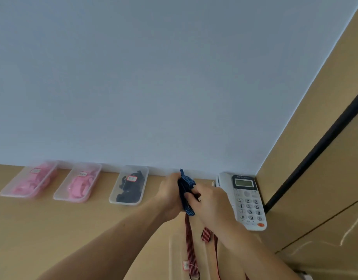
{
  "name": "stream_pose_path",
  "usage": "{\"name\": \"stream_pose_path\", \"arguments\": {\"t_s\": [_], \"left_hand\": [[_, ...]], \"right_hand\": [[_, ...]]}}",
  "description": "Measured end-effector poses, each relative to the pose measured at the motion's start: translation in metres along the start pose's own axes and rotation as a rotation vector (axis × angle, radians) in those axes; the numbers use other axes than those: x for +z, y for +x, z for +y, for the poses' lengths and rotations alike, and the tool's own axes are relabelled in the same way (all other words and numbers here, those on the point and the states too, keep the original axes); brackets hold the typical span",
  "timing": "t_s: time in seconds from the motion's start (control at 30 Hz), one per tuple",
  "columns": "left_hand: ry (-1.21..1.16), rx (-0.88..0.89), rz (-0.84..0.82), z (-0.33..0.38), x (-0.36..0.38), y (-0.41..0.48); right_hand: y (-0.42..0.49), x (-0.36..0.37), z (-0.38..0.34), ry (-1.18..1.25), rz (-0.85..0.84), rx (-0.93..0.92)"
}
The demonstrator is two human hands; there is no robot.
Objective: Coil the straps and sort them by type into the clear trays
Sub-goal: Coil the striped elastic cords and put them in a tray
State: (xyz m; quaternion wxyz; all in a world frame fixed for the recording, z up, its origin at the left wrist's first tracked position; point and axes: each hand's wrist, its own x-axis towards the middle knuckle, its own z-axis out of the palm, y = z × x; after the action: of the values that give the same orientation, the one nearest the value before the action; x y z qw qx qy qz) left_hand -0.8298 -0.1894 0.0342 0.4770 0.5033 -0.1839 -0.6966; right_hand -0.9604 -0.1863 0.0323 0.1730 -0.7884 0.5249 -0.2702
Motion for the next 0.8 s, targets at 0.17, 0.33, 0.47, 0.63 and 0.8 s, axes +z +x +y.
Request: {"name": "stream_pose_path", "arguments": {"t_s": [0.17, 0.33, 0.47, 0.63, 0.8], "left_hand": [[0.034, -0.132, -0.173, 0.011, -0.031, 0.043], [0.836, 0.187, 0.07, 0.022, -0.066, 0.097], [1.542, 0.446, 0.063, 0.019, -0.102, 0.129], [1.918, 0.573, -0.207, -0.001, -0.118, 0.143], [1.997, 0.672, -0.189, -0.005, -0.122, 0.155]], "right_hand": [[0.027, 0.031, 0.006, 0.031, -0.028, 0.202], [0.059, 0.06, 0.019, -0.069, -0.044, 0.368], [0.079, 0.077, 0.032, -0.226, -0.153, 0.402], [0.1, 0.104, 0.038, -0.336, -0.236, 0.408], [0.117, 0.125, 0.045, -0.375, -0.259, 0.36]]}}
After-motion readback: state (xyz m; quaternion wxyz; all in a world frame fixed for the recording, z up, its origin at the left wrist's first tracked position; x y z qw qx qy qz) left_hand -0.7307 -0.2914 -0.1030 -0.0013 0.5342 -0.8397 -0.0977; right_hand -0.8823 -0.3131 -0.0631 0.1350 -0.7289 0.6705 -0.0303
